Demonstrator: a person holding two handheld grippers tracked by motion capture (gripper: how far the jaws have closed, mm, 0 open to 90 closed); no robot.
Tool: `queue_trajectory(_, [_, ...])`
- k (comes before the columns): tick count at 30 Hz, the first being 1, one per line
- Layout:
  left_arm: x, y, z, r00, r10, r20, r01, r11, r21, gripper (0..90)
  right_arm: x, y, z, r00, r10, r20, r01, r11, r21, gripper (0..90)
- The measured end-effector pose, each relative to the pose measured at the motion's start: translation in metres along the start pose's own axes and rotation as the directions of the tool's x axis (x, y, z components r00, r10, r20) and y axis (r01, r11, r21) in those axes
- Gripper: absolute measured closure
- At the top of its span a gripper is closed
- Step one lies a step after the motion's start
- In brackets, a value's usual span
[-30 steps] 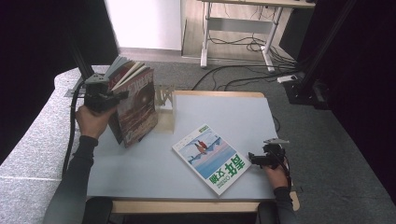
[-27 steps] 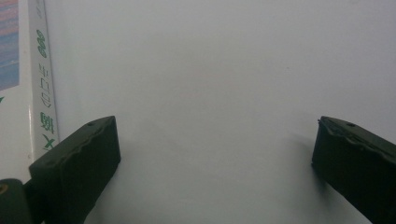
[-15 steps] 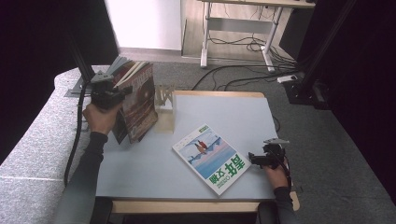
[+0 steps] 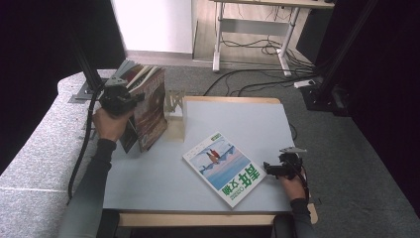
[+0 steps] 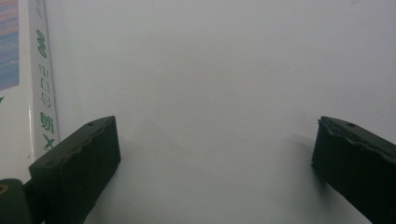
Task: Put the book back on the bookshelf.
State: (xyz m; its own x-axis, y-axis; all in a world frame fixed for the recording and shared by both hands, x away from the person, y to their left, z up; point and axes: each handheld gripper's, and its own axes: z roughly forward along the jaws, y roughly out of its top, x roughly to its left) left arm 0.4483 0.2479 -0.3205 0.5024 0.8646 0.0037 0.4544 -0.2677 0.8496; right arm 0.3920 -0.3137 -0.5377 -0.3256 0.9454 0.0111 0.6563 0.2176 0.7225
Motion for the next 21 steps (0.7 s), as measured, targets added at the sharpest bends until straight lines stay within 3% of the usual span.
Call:
queue_trajectory(3, [0.000,0.002,-0.002,1.0000,0.005,0.004,-0.006,0.9993,0.036,82.4,0.000,0.000,0.000,1.0000,0.000,0.000,0.000,1.000,0.000,0.6])
queue_trajectory(4, [0.001,0.003,-0.003,0.9999,0.007,0.012,-0.008,0.9973,0.073,82.4,0.000,0.000,0.000,1.0000,0.000,0.001,0.000,1.000,0.000,0.6])
queue_trajectory(7, [0.003,0.003,-0.003,0.9998,0.001,0.019,-0.003,0.9957,0.093,82.9,0.000,0.000,0.000,1.0000,0.000,0.000,0.000,1.000,0.000,0.6])
queue_trajectory(13, [0.004,-0.002,-0.002,0.9999,-0.015,0.001,0.015,0.9995,0.027,84.5,0.000,0.000,0.000,1.0000,0.000,0.000,0.000,1.000,0.000,0.6])
queue_trajectory(21, [0.002,-0.002,0.011,0.9988,-0.041,-0.027,0.040,0.9988,-0.026,84.5,0.000,0.000,0.000,1.0000,0.000,0.000,0.000,1.000,0.000,0.6])
